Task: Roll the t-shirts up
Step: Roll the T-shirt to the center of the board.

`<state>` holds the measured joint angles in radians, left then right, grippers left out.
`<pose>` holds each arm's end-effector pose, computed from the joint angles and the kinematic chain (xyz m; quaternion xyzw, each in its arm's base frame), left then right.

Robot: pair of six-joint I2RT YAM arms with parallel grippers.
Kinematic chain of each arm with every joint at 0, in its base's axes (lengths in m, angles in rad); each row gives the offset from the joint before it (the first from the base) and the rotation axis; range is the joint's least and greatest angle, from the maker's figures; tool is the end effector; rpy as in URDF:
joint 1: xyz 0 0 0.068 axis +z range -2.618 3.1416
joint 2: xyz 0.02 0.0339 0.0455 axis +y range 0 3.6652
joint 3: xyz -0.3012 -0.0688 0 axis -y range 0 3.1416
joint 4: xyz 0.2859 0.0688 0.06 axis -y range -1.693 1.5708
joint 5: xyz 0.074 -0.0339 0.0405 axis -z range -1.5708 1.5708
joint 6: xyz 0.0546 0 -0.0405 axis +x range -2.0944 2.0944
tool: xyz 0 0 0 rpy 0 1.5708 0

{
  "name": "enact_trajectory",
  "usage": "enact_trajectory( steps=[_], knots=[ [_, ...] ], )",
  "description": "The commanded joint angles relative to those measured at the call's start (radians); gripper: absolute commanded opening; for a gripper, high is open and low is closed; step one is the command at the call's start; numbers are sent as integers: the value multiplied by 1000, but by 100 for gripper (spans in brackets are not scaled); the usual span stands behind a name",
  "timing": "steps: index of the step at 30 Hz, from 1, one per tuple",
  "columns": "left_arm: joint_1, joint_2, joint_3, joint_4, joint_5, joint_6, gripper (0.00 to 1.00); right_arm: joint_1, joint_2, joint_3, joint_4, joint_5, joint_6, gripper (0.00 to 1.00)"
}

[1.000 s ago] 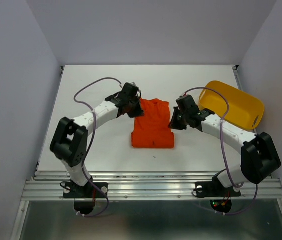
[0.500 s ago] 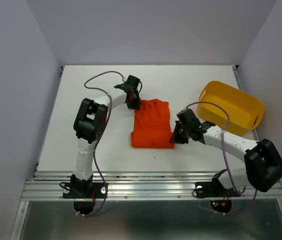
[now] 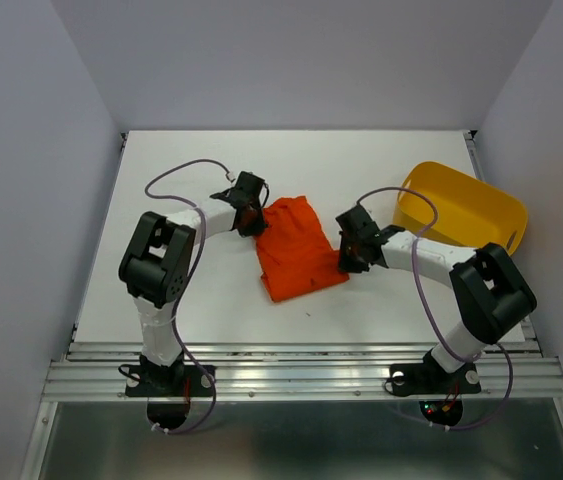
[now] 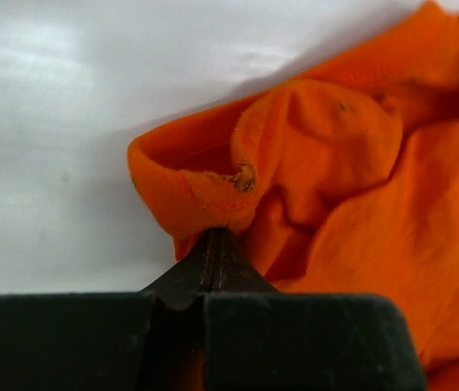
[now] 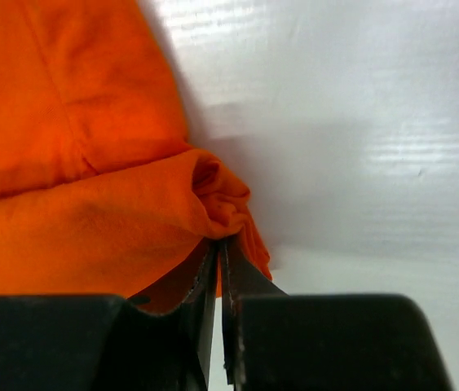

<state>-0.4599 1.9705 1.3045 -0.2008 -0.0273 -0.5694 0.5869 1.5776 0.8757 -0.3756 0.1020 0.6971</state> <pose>0.4329 -0.2127 0.1635 -0.0561 0.9369 -0.1585 0.3064 0.2861 0.1836 0.1629 0.0658 0.9663 0.1064 0.2249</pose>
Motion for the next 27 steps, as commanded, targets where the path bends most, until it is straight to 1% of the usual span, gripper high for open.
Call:
enact_trajectory(
  steps=[1, 3, 4, 5, 7, 9, 10, 12, 14, 15, 18, 19, 20, 22, 23, 24, 26, 27],
  knots=[
    [3, -139, -187, -57, -60, -20, 0, -22, 62, 118, -2, 142, -143, 10],
    [3, -200, -255, -57, -71, -33, 0, -22, 91, 169, -8, 178, -183, 10],
    [3, -260, -313, -63, -78, -52, 0, -22, 123, 221, -8, 189, -203, 10],
    [3, -290, -339, -65, -77, -61, 2, -22, 140, 248, -8, 197, -240, 10],
    [0, -376, -401, -72, -71, -81, 8, -22, 189, 322, -6, 193, -292, 11],
    [-3, -456, -421, -89, -75, -92, 12, -22, 212, 368, -17, 191, -315, 12],
    [-5, -482, -421, -113, -88, -98, 16, -22, 214, 396, -19, 196, -324, 12],
    [-13, -554, -409, -146, -108, -101, 22, -22, 200, 410, -22, 199, -327, 14],
    [-26, -596, -393, -167, -129, -99, 26, -22, 177, 414, -26, 196, -324, 15],
    [-51, -629, -378, -192, -161, -99, 29, -22, 147, 410, -32, 188, -318, 16],
    [-103, -663, -350, -230, -213, -99, 34, -32, 93, 387, -46, 150, -277, 18],
    [-124, -674, -334, -254, -247, -99, 37, -32, 55, 362, -54, 134, -265, 20],
    [-173, -676, -324, -264, -258, -98, 38, -45, 36, 346, -59, 117, -246, 22],
    [-223, -665, -297, -285, -279, -95, 41, -59, -22, 306, -62, 50, -187, 26],
    [-270, -659, -289, -290, -283, -96, 44, -71, -40, 258, -62, 24, -148, 28],
    [-293, -650, -283, -292, -281, -95, 45, -71, -59, 234, -63, -22, -125, 29],
    [-333, -631, -275, -282, -266, -104, 45, -71, -111, 162, -52, -67, -87, 29],
    [-364, -618, -283, -269, -249, -101, 48, -71, -128, 132, -42, -112, -50, 29]
  ],
)
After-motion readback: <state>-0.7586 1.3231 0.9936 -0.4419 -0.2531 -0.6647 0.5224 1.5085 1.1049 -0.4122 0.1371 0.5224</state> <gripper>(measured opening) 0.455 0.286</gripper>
